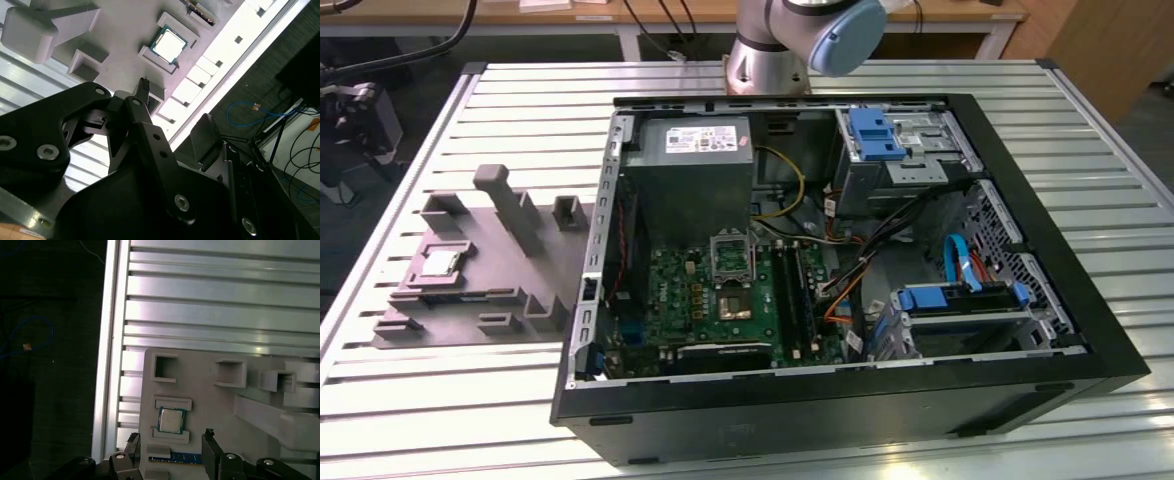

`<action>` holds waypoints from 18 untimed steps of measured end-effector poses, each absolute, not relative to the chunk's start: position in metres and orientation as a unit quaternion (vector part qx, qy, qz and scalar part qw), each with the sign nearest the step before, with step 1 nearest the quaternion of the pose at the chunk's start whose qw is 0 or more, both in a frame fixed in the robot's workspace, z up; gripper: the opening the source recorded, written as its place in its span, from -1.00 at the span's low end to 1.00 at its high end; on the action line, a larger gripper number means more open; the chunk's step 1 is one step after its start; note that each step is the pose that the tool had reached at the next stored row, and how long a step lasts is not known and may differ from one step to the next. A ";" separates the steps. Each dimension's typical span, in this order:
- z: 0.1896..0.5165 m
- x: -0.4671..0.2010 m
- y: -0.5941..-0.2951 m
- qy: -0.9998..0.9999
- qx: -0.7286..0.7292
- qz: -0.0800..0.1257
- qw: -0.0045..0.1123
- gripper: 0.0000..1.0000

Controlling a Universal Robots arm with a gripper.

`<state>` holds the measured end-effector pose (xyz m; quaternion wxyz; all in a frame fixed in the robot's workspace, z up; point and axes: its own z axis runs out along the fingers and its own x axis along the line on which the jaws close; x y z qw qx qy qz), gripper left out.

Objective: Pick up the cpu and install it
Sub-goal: 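Pick up the cpu and move it towards the insertion slot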

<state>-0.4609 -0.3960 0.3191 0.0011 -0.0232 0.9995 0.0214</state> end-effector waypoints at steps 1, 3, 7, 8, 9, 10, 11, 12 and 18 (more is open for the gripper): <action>0.319 -0.461 -0.396 1.000 -0.023 0.021 0.001 0.21; 0.319 -0.461 -0.396 1.000 -0.023 0.021 0.001 0.21; 0.319 -0.461 -0.396 1.000 -0.023 0.021 0.001 0.21; 0.319 -0.461 -0.396 1.000 -0.023 0.021 0.001 0.21; 0.319 -0.461 -0.396 1.000 -0.023 0.021 0.001 0.21; 0.319 -0.461 -0.396 1.000 -0.023 0.021 0.001 0.21; 0.319 -0.461 -0.396 1.000 -0.023 0.021 0.001 0.21; 0.319 -0.461 -0.396 0.999 -0.023 0.021 0.001 0.21; 0.311 -0.461 -0.396 1.000 -0.021 0.021 0.001 0.21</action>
